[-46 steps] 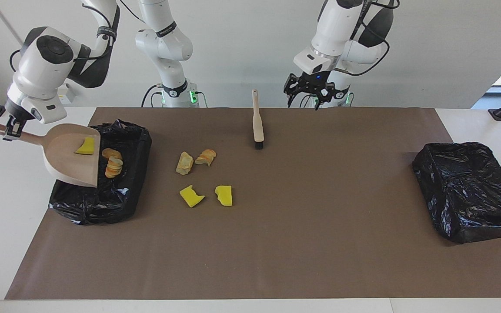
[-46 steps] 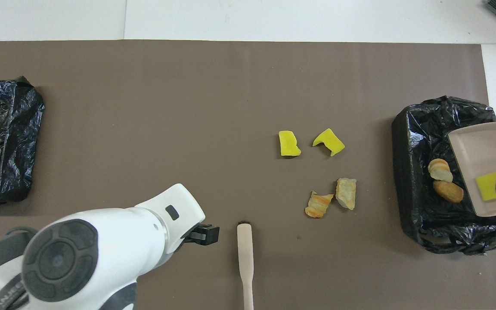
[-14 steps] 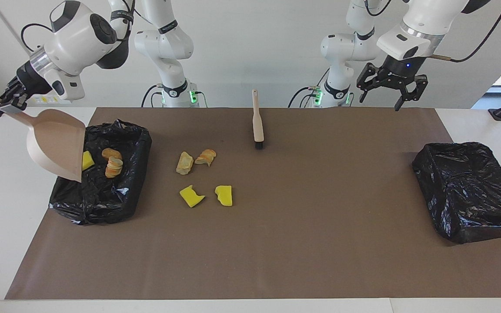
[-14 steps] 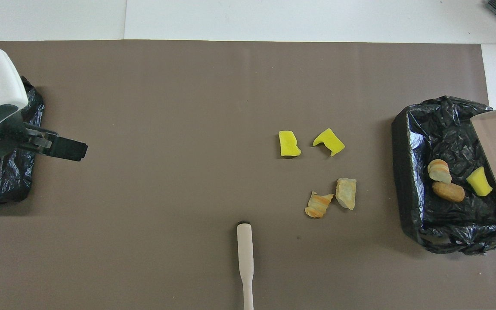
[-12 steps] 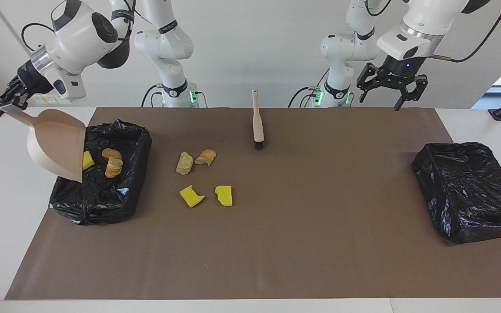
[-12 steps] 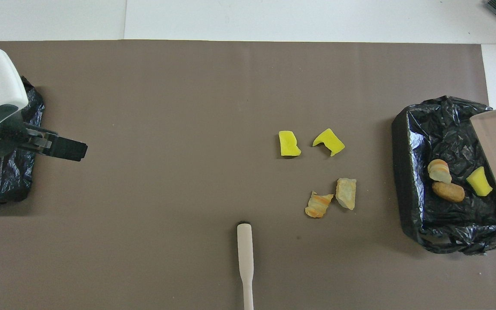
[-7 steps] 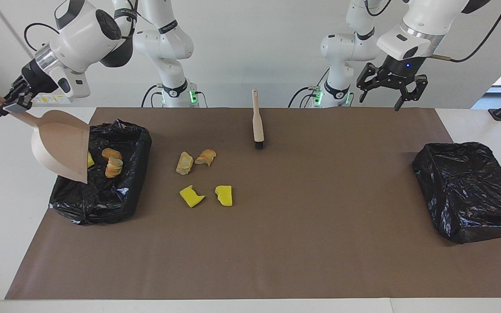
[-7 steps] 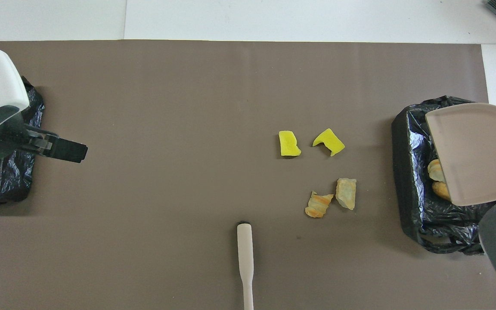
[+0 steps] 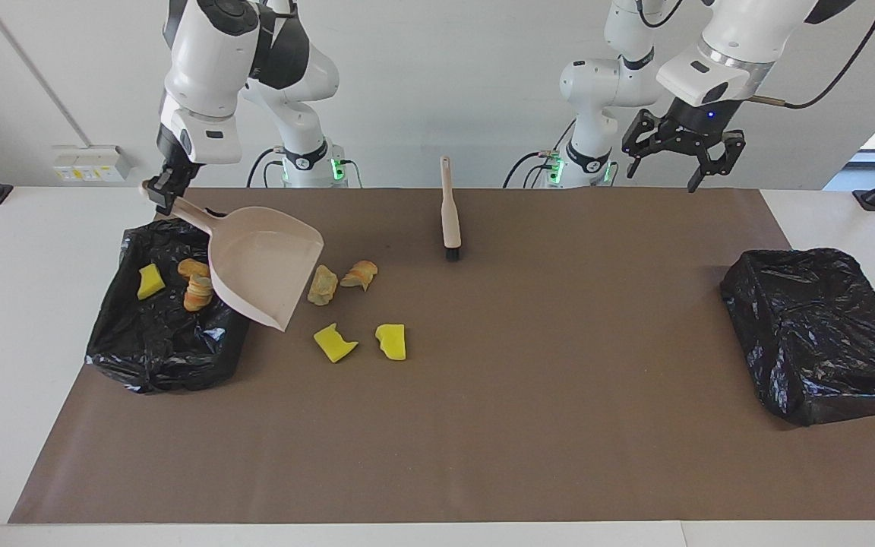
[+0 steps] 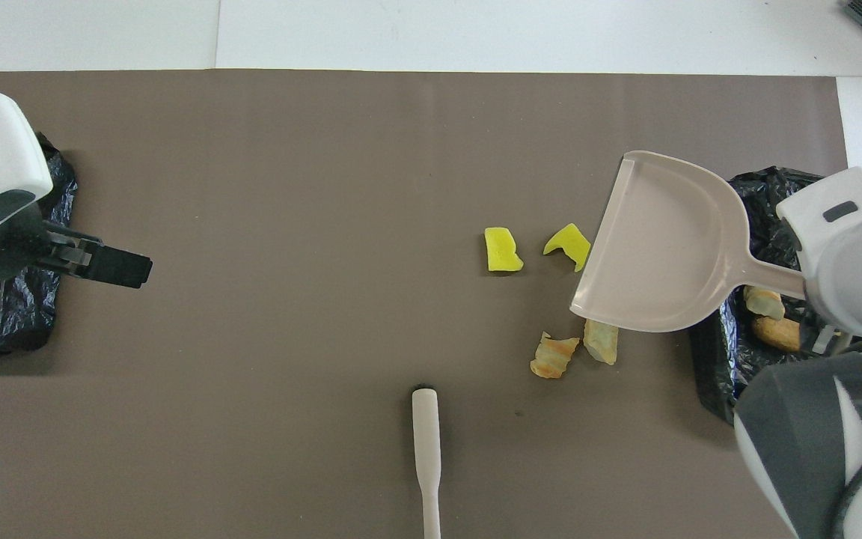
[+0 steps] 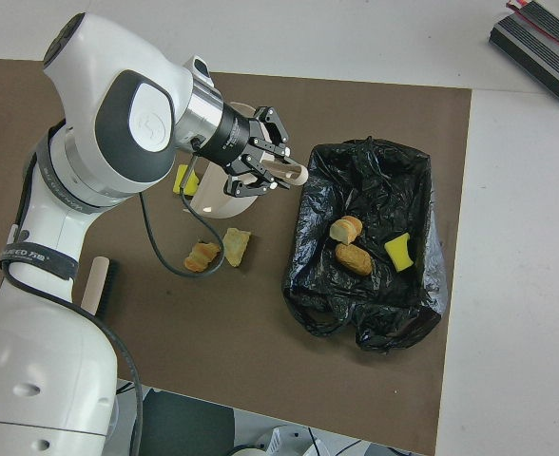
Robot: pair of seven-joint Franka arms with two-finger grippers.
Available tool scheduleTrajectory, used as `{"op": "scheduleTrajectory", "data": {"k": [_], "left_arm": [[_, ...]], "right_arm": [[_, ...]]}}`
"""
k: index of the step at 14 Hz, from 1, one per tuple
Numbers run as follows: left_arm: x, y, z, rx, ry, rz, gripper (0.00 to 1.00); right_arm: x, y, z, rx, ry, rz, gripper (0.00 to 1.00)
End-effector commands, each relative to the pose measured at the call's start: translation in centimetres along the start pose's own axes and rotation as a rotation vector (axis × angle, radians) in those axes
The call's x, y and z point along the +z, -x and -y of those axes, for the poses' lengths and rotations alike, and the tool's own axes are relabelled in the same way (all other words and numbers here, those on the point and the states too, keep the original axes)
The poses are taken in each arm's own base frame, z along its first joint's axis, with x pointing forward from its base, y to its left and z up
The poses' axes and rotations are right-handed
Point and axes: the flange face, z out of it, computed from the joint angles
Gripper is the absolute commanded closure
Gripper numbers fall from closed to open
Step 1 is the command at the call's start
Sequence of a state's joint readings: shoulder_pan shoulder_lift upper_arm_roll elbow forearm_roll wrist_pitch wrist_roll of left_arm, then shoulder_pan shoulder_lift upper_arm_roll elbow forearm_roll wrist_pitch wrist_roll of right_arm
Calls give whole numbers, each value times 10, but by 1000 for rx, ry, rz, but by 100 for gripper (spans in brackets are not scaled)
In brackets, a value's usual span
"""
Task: Sweep and dump trash in bin
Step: 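Bring the empty dustpan back to the mat center with the right gripper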
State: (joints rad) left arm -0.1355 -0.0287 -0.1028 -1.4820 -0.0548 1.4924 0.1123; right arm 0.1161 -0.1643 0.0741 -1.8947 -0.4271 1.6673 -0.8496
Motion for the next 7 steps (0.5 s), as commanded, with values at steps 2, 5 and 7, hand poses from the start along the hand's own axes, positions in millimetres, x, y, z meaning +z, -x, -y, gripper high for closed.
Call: {"op": "scheduleTrajectory", "data": {"k": [2, 5, 7], "left_arm": [[0, 12, 5, 0, -14, 8, 0], [0, 13, 5, -2, -14, 11, 0], [1, 14, 11, -11, -13, 15, 0]], "right_arm": [[-11, -73, 31, 406, -152, -71, 100], [-8, -137, 53, 712, -236, -54, 100], [-2, -167, 48, 913, -336, -51, 100]]}}
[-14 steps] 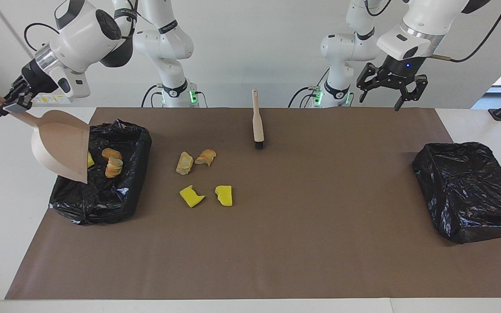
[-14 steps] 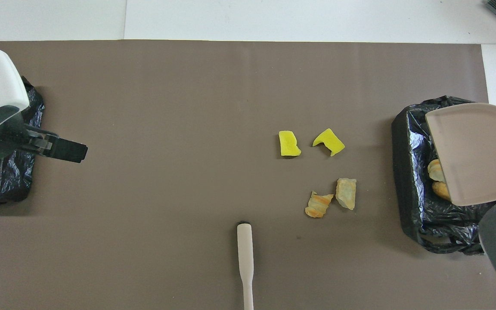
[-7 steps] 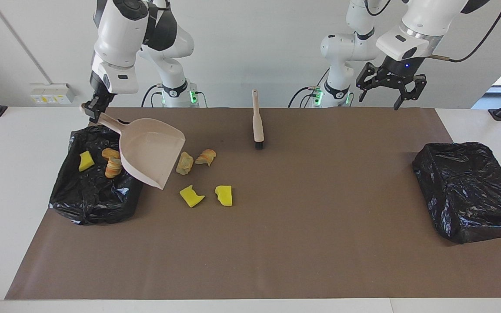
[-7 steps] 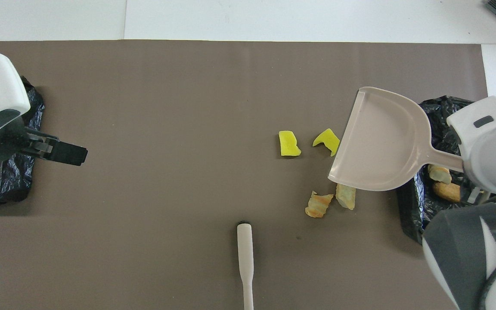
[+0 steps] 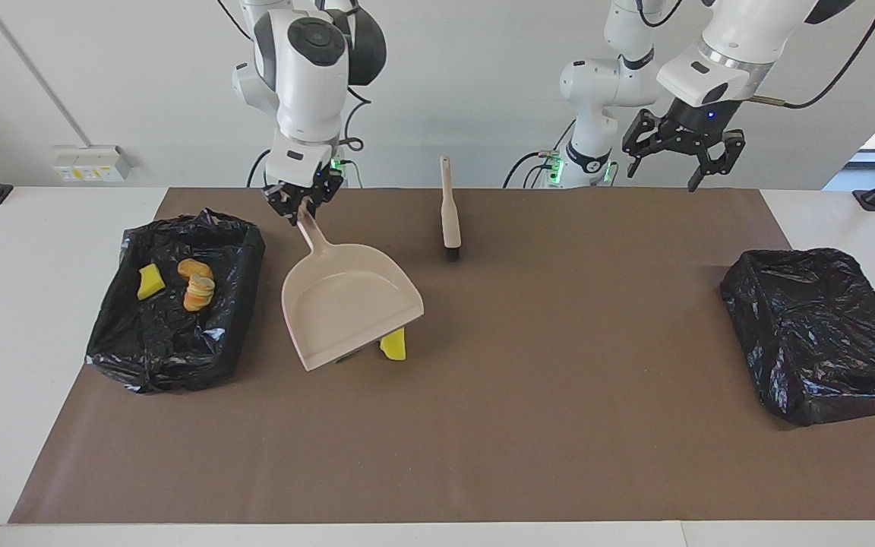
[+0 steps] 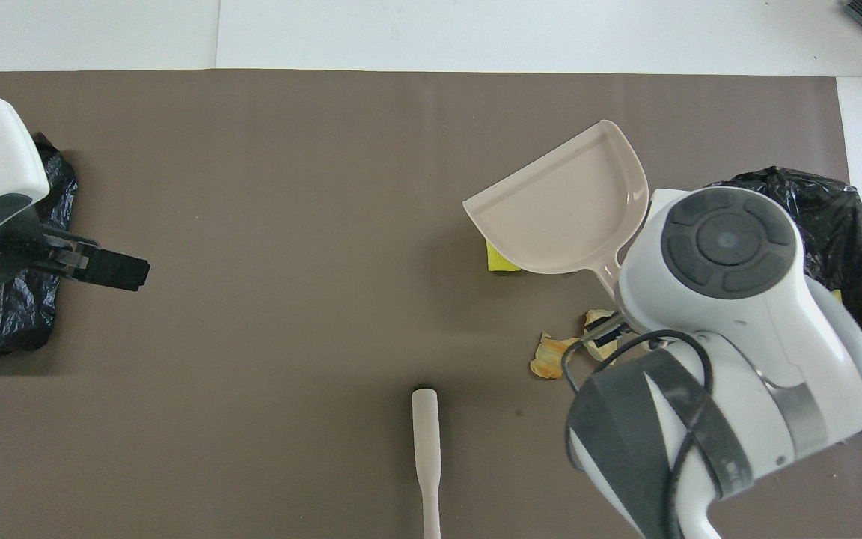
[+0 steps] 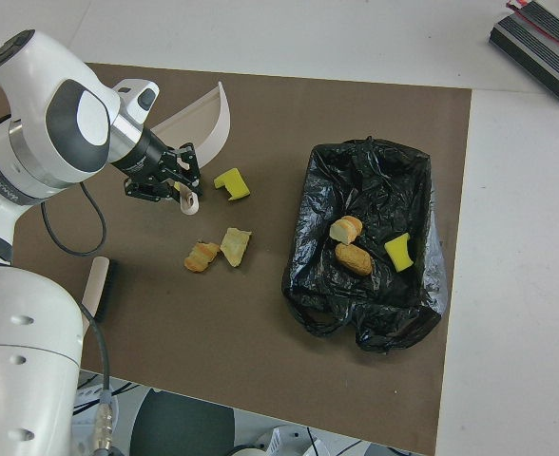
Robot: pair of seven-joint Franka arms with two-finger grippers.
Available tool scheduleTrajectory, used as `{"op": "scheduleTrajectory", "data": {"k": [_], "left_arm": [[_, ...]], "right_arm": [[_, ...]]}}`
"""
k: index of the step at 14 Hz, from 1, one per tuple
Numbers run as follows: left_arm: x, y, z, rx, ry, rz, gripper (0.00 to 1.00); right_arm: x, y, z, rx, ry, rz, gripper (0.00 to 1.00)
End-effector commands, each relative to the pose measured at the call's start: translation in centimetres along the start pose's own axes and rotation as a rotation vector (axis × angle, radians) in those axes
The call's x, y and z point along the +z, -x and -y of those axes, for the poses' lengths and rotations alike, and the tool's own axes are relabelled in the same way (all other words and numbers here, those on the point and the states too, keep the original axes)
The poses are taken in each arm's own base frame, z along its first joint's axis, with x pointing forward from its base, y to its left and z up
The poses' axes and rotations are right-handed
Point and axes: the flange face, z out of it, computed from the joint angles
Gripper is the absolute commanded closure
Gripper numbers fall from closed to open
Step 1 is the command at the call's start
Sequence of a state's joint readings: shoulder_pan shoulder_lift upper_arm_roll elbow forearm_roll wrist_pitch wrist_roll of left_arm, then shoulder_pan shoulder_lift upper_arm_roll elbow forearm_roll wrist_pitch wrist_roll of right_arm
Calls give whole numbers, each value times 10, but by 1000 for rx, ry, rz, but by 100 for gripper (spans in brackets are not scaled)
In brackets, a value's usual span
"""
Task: Sweep and dump trash in bin
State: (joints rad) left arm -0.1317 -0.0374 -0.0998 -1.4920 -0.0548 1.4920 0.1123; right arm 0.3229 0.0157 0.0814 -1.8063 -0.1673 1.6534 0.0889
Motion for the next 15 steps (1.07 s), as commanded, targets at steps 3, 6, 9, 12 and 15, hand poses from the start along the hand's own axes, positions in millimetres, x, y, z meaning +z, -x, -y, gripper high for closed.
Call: {"op": "scheduleTrajectory", "data": {"k": [3, 6, 9, 12, 15], "left_arm": [[2, 13, 8, -8, -12, 21, 0], [2, 15, 8, -8, -13, 22, 0], [5, 19, 14, -19, -13, 27, 0], [5, 19, 13, -19, -13, 29, 0], [7, 21, 14, -19, -13, 34, 0]], "right_arm": [[5, -56, 36, 305, -185, -45, 100], [25, -80, 79, 407, -240, -41, 100], [45, -109, 121, 431, -259, -61, 100], [68, -133, 161, 462, -282, -76, 100], [83, -141, 195, 445, -329, -77, 100]]}}
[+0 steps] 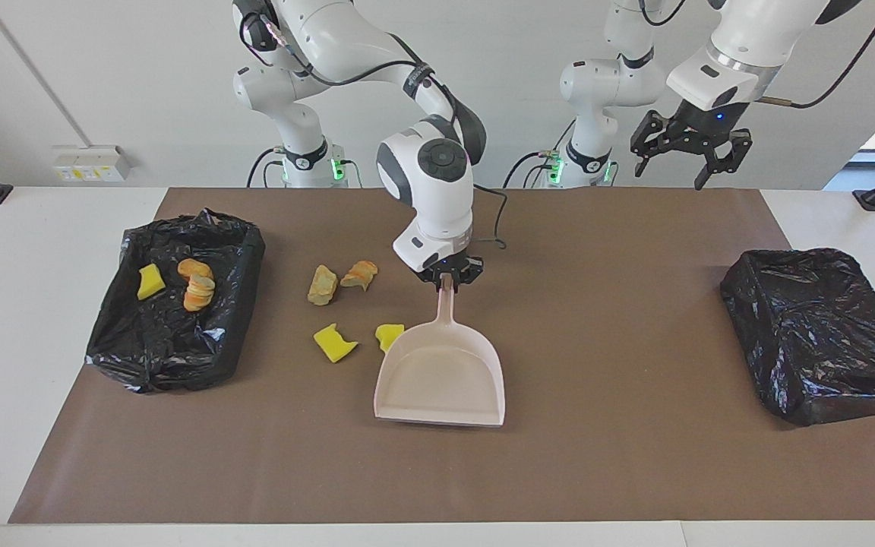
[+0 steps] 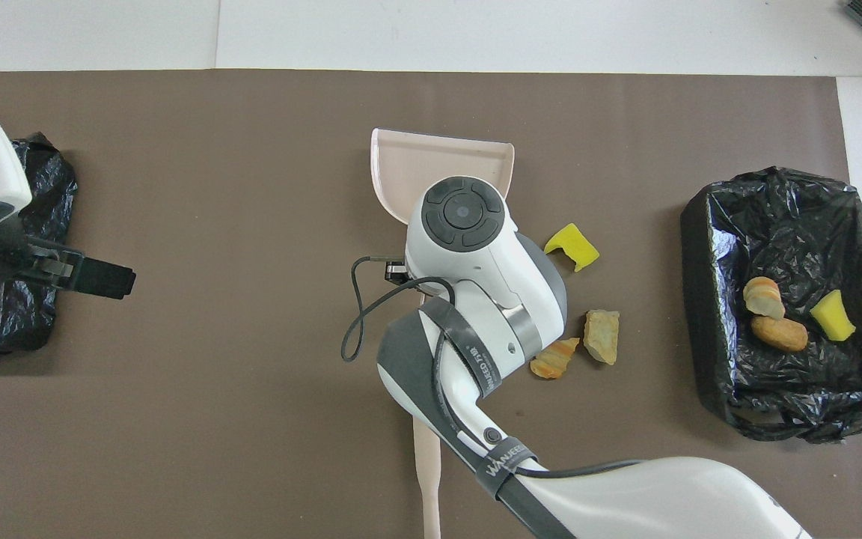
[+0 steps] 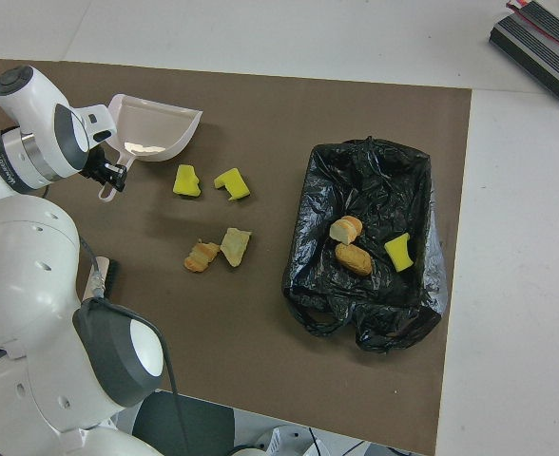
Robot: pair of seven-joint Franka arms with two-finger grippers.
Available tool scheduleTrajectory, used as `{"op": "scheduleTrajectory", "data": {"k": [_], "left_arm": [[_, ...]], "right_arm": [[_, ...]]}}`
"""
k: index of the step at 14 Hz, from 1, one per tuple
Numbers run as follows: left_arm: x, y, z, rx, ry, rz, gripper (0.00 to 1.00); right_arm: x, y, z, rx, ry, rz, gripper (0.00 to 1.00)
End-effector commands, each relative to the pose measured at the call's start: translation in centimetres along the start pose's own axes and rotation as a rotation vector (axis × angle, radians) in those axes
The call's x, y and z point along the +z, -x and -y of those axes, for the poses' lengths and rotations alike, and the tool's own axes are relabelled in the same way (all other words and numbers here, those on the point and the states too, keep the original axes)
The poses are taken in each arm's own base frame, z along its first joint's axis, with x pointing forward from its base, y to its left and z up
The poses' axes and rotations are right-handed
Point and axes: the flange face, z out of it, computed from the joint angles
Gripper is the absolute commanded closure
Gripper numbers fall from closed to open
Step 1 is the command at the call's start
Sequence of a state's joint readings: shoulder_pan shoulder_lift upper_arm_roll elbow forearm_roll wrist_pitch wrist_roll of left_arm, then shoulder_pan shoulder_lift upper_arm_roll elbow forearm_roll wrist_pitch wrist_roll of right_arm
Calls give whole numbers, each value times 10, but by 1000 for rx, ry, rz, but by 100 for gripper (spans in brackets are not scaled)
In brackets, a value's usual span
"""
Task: Sweep and dump trash in bin
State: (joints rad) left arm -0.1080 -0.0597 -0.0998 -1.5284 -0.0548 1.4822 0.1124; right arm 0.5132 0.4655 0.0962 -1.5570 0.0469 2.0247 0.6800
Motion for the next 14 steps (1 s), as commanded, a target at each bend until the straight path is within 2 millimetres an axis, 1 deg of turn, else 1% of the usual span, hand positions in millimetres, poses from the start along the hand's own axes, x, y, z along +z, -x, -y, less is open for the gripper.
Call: {"op": "scheduleTrajectory", "data": {"k": [1, 2, 3, 4, 5, 7, 10, 14], "left_arm": [[2, 13, 3, 5, -14, 12, 0], [4, 13, 3, 5, -13, 15, 0], [4, 14, 3, 5, -13, 15, 0], [4, 14, 3, 4, -13, 17, 0], [8, 14, 3, 3, -12, 24, 0], [8, 15, 3, 4, -13, 24, 0], [8, 16, 3, 2, -13, 24, 0], [8, 16, 4, 1, -13, 26, 0]], "right_arm": [[11, -1, 27, 22, -44, 9, 100], [13, -3, 30, 33, -62, -4, 100], [21, -1, 33, 29, -59, 3, 100], [35, 8, 44, 10, -48, 14, 100], [38, 9, 46, 6, -43, 15, 100], [45, 10, 46, 2, -30, 24, 100], [48, 11, 44, -2, -10, 35, 100], [47, 11, 37, -4, 28, 49, 100]]}}
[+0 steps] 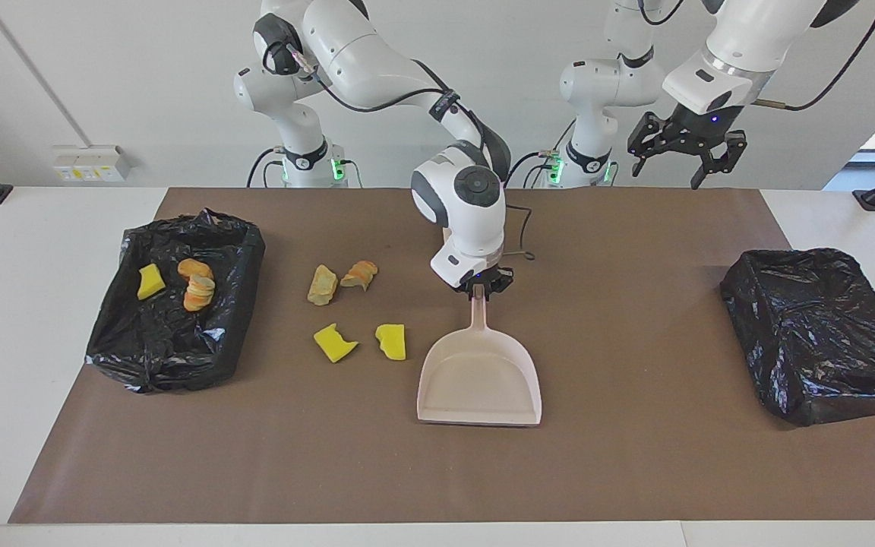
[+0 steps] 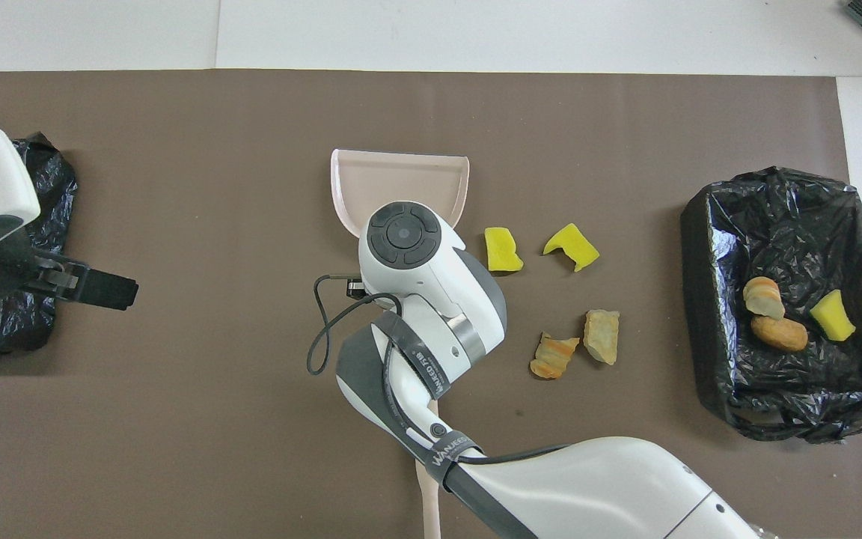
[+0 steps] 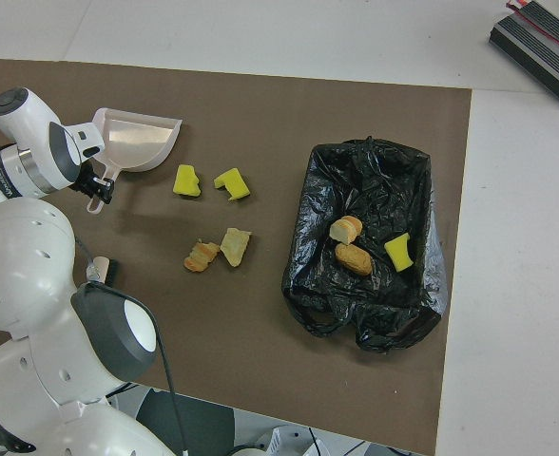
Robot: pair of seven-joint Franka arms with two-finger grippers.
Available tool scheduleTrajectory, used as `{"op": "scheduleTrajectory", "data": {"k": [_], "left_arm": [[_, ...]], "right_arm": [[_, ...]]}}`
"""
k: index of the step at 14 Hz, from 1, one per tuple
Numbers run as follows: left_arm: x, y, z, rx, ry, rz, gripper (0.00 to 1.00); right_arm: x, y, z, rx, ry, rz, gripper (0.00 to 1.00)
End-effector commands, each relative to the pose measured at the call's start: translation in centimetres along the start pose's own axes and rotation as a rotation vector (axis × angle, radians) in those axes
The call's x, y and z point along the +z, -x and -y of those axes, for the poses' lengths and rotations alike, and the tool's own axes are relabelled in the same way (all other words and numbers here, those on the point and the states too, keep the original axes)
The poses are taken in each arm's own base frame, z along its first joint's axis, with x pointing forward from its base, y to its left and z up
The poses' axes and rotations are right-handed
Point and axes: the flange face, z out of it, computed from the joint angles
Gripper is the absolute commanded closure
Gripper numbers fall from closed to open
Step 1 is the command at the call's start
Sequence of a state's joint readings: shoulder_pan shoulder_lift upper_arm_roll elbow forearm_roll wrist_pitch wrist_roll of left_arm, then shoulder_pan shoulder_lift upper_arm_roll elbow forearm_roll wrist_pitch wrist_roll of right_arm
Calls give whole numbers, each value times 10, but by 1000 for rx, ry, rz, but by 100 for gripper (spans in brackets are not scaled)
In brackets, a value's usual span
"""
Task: Sweep and dump trash in bin
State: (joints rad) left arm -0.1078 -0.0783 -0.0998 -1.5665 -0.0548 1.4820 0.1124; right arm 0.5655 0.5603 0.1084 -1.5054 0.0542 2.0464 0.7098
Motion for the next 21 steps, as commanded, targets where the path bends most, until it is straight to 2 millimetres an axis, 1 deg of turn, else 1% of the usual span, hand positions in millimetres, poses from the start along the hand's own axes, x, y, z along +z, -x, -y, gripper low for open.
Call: {"op": "scheduleTrajectory", "data": {"k": [1, 2, 4, 6, 8, 10, 11, 12, 13, 14, 15, 16, 17, 20, 21], "left_arm": [[0, 11, 10, -7, -13, 5, 0], [0, 11, 10, -7, -13, 5, 0], [-1, 11, 11, -13, -13, 4, 0], [-1, 10, 11, -18, -14, 2, 0], [-1, 10, 10, -10, -14, -1, 0], [-1, 9, 7, -1, -15, -8, 0], [-1, 7, 3, 8, -14, -12, 0], [1, 6, 0, 7, -14, -11, 0], [2, 4, -3, 11, -16, -15, 0], [3, 0, -5, 11, -15, -24, 0], [6, -4, -14, 26, -15, -31, 0], [11, -7, -27, 52, -15, -39, 0], [17, -12, -31, 56, -15, -49, 0], [41, -33, -60, 21, -7, -67, 0], [50, -41, -76, 7, -1, -73, 0]], "right_arm": [[-1, -5, -3, 7, 37, -1, 68], [-4, -6, -6, -4, 48, -9, 25], [-12, -9, -8, -11, 48, -20, 0], [-23, -9, -6, -22, 48, -18, 0], [-27, -10, -6, -23, 47, -20, 0], [-44, -2, -9, -25, 65, -4, 0], [-50, 5, -6, -31, 71, 5, 0], [-65, 11, -6, -30, 62, 1, 0], [-89, 17, -11, -17, 48, -12, 0], [-102, 27, -18, -15, 58, 4, 0], [-115, 38, -24, -15, 71, 15, 0], [-120, 50, -25, -18, 81, 21, 0], [-124, 60, -28, -10, 86, 22, 0], [-115, 103, -19, 12, 87, 64, 0], [-112, 119, -16, 5, 81, 83, 0]]}}
